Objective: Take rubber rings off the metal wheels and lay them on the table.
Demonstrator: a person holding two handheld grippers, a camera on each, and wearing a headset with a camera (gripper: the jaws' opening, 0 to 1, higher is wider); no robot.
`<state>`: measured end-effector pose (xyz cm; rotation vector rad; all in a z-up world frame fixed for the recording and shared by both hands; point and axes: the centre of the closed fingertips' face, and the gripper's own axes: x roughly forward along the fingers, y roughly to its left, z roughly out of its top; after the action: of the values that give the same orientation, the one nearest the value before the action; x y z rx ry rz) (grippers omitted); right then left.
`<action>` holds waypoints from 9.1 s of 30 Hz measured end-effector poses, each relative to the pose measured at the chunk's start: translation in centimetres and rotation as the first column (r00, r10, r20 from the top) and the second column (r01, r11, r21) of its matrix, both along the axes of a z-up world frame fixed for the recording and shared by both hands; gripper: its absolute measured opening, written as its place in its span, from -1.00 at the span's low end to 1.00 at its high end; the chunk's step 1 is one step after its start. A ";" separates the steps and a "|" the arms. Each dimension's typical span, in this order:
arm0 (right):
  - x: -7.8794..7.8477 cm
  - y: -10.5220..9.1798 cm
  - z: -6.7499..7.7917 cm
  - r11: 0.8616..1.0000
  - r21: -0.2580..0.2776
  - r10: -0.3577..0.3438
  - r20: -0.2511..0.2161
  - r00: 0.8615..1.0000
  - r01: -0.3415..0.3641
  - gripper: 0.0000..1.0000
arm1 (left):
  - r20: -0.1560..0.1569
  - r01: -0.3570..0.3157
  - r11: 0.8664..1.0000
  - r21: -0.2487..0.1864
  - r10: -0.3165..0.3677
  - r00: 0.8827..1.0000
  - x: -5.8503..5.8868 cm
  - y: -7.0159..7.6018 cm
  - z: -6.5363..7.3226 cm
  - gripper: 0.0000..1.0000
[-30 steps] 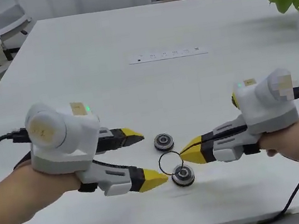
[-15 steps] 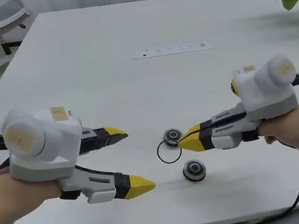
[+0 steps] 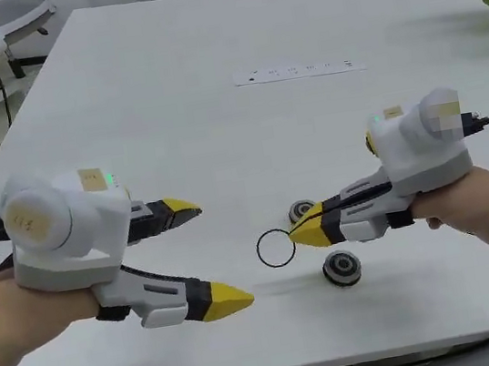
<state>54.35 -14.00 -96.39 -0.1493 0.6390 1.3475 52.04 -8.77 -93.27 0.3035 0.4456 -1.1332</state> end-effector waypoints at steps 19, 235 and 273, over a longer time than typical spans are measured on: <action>-0.5 0.8 -3.4 0.996 -0.080 0.050 0.007 0.999 -0.049 -1.00 | -0.021 -0.046 0.999 0.008 0.046 0.999 -0.3 0.4 -0.6 0.56; -1.5 -8.6 -3.8 0.981 0.088 -0.160 -0.132 0.978 0.172 -1.00 | -0.012 0.108 0.986 0.129 -0.107 0.994 1.7 -13.2 -7.0 -0.74; -1.1 -8.0 -3.7 0.990 0.103 -0.094 -0.064 0.994 0.100 -1.00 | 0.005 0.114 0.982 0.154 -0.116 0.993 1.6 -13.2 -7.0 -0.75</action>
<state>53.25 -21.97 -100.08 0.0075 0.6150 1.2926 53.67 -22.01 -100.26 0.4759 0.5094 -1.2107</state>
